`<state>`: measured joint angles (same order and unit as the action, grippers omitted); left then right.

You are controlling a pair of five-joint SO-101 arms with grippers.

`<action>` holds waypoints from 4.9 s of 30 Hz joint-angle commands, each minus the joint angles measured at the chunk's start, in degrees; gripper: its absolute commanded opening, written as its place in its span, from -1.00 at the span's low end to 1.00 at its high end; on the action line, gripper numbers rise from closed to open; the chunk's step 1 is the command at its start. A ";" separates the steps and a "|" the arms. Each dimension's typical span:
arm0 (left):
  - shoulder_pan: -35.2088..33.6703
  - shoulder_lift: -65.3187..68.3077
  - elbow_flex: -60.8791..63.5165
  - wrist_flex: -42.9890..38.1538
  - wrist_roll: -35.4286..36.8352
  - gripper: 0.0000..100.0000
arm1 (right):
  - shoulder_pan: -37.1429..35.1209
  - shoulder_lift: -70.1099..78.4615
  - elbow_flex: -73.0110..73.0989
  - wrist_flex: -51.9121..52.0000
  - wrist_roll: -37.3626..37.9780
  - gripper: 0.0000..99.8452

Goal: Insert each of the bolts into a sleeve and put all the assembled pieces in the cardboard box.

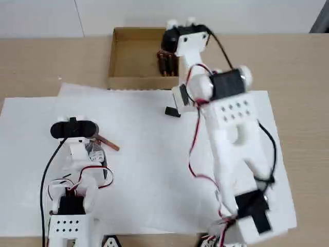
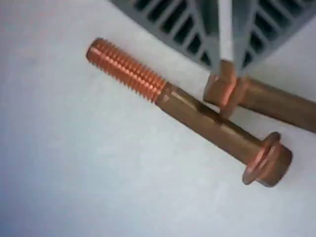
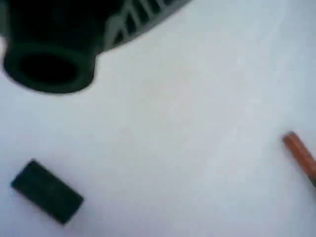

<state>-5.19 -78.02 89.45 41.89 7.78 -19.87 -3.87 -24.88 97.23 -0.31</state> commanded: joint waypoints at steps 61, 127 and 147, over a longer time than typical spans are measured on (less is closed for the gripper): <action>-1.41 51.52 -73.80 49.93 -32.00 -0.99 | 23.60 -69.49 76.31 -16.48 -3.08 -0.99; -6.15 85.63 -80.84 43.43 -104.70 -0.80 | 29.05 -69.05 80.70 -21.05 -2.73 -0.99; -6.95 86.33 -80.48 40.26 -105.67 -0.80 | 29.05 -69.41 80.70 -21.05 -2.90 -0.99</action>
<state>-12.57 8.40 10.95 83.65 -78.73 8.62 -72.70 56.09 77.27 -2.86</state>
